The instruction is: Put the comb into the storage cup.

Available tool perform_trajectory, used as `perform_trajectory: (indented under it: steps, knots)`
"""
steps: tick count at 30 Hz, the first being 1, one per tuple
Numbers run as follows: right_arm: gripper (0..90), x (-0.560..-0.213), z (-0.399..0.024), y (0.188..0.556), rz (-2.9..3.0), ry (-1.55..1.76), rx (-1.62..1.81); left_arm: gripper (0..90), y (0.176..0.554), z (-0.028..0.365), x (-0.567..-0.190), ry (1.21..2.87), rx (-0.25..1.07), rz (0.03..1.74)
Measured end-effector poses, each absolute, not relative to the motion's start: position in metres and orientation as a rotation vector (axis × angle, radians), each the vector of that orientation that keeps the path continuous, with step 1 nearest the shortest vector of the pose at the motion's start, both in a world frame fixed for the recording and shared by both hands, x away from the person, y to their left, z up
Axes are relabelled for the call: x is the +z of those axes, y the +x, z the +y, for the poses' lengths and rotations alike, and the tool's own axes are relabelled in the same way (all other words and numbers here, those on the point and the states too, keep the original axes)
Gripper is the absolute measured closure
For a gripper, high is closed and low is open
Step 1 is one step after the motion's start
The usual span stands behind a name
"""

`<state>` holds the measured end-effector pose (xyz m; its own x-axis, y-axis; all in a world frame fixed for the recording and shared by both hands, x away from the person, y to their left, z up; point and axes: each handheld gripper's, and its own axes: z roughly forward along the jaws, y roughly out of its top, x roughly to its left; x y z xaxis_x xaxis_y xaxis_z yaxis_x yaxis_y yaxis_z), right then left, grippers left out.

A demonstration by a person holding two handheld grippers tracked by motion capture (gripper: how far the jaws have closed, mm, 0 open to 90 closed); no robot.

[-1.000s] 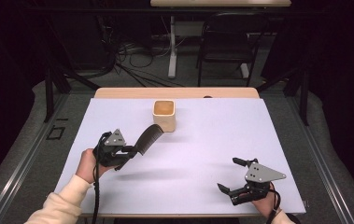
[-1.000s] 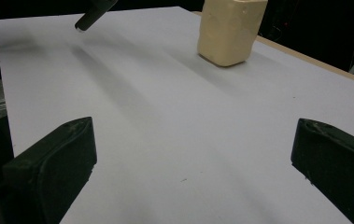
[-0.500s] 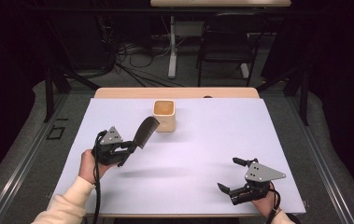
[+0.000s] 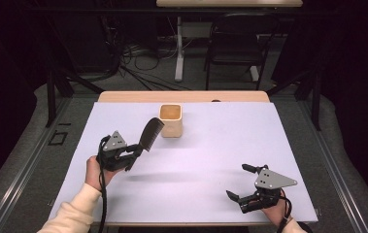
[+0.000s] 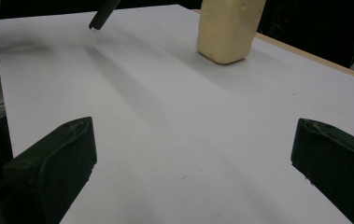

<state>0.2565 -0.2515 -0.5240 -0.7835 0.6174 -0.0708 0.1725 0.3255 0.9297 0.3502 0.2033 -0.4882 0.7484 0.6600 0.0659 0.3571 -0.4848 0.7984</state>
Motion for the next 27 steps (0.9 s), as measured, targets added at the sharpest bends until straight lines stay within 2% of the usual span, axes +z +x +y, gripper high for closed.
perform_trajectory:
  steps: [27]
  knots:
    - [0.0,-0.524,-0.252,0.256,2.187,0.698,1.453,72.3,0.365,0.187,-0.486,2.02,0.538,0.756]
